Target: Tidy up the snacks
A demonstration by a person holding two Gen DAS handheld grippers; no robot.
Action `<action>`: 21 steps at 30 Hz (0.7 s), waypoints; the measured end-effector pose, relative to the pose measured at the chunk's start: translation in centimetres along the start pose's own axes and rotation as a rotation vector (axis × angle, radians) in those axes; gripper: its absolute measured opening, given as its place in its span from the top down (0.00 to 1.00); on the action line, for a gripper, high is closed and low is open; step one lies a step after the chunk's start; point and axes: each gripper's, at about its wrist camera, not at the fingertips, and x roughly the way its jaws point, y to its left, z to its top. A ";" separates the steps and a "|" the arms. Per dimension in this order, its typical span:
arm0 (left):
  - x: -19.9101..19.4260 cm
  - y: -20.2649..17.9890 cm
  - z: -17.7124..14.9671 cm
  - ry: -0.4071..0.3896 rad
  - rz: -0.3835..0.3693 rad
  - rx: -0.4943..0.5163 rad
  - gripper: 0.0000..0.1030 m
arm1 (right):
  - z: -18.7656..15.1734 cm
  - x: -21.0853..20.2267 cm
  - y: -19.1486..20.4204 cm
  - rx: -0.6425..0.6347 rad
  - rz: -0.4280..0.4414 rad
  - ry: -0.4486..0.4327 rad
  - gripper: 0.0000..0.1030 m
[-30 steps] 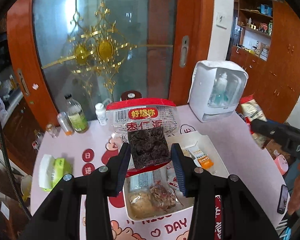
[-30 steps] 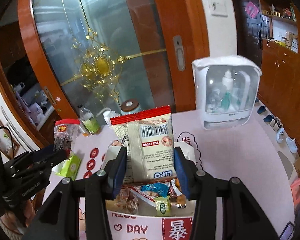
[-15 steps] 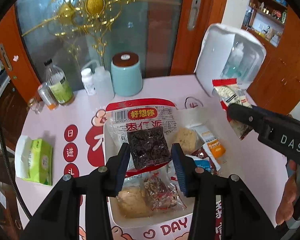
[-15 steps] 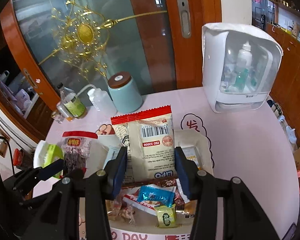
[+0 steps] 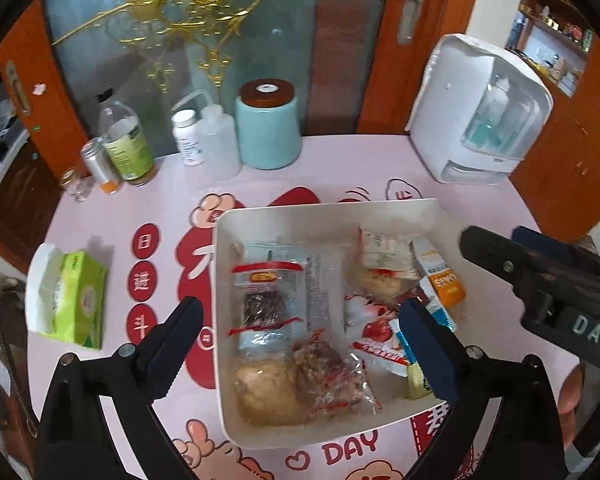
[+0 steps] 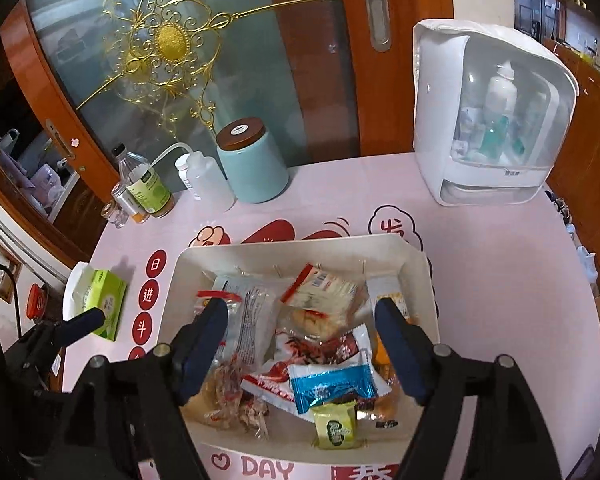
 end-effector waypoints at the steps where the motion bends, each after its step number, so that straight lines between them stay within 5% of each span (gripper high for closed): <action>1: -0.3 0.0 -0.2 -0.002 0.010 -0.005 0.05 | -0.2 -0.2 0.0 -0.002 -0.004 0.000 0.25; 21: -12.9 -3.6 -8.6 -0.141 0.004 0.028 0.05 | -8.1 -11.5 0.5 -0.037 0.029 -0.098 0.25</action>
